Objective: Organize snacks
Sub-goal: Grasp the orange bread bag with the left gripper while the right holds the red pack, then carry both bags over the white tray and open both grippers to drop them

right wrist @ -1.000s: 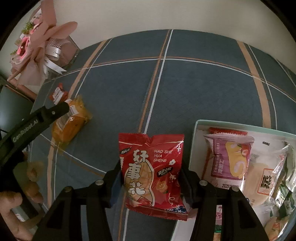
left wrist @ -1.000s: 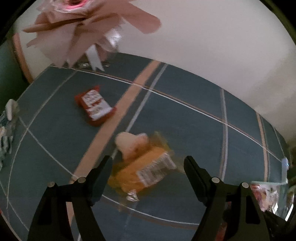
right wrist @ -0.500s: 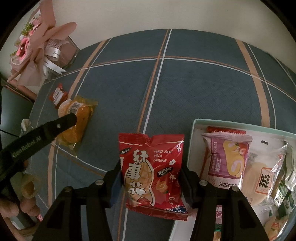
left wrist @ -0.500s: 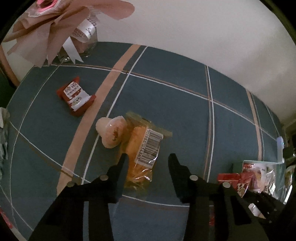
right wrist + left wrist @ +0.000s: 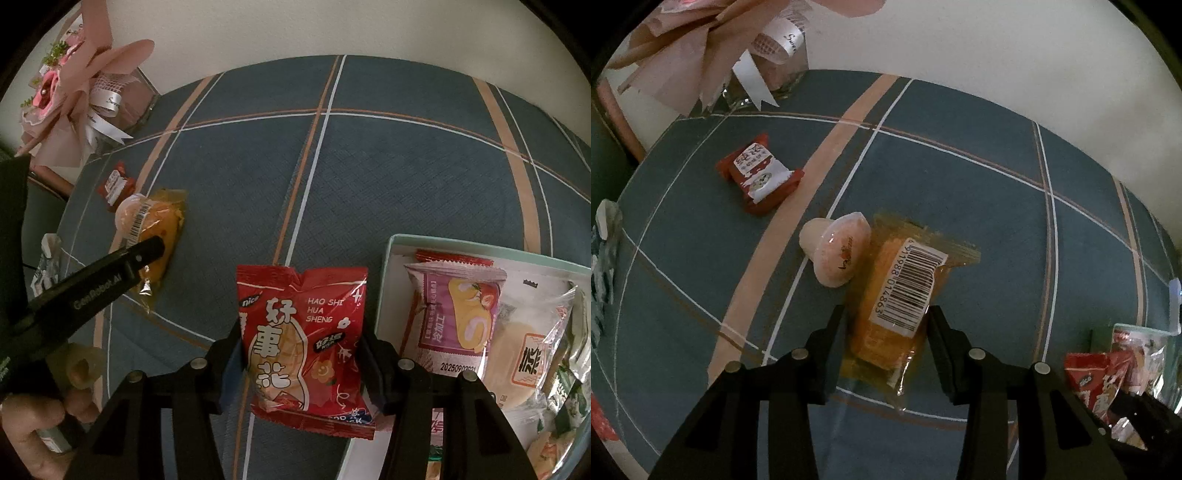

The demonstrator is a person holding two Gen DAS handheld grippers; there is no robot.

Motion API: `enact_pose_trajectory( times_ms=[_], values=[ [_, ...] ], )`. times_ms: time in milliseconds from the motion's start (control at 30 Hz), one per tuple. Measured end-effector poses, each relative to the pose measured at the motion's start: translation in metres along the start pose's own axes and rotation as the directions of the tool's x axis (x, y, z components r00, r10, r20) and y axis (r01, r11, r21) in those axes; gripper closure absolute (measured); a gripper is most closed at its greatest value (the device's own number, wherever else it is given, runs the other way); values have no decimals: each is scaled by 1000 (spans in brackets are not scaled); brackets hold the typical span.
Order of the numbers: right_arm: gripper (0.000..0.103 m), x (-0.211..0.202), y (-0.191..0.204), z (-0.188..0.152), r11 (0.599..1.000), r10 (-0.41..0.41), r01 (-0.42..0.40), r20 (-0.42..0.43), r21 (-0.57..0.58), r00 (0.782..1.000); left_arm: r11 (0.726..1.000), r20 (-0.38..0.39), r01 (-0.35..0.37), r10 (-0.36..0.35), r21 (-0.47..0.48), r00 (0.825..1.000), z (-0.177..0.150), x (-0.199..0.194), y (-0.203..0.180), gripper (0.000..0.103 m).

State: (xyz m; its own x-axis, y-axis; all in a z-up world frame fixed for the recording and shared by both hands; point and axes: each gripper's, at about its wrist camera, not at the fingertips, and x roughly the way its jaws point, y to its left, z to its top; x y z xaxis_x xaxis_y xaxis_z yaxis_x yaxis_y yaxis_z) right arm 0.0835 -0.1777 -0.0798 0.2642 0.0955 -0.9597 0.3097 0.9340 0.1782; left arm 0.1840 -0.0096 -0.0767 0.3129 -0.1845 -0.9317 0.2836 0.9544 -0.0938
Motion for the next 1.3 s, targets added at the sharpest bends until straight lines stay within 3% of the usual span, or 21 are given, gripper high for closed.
enact_pose_trajectory(
  times_ms=[567,1033,1300],
  values=[
    [45,-6,1,-1,1000,-5,6,7,-20,1000,997,6,36,-35,-74,999,2,-17,2,65],
    [45,-46,-6,-13,999,-27,27,37,22,999,995,29,61,-59,-74,998,-10,-59,-11,65],
    [45,-71,-21,-23,996,-67,65,49,54,997,993,58,110,-108,-34,992,-21,-89,-41,65]
  ],
)
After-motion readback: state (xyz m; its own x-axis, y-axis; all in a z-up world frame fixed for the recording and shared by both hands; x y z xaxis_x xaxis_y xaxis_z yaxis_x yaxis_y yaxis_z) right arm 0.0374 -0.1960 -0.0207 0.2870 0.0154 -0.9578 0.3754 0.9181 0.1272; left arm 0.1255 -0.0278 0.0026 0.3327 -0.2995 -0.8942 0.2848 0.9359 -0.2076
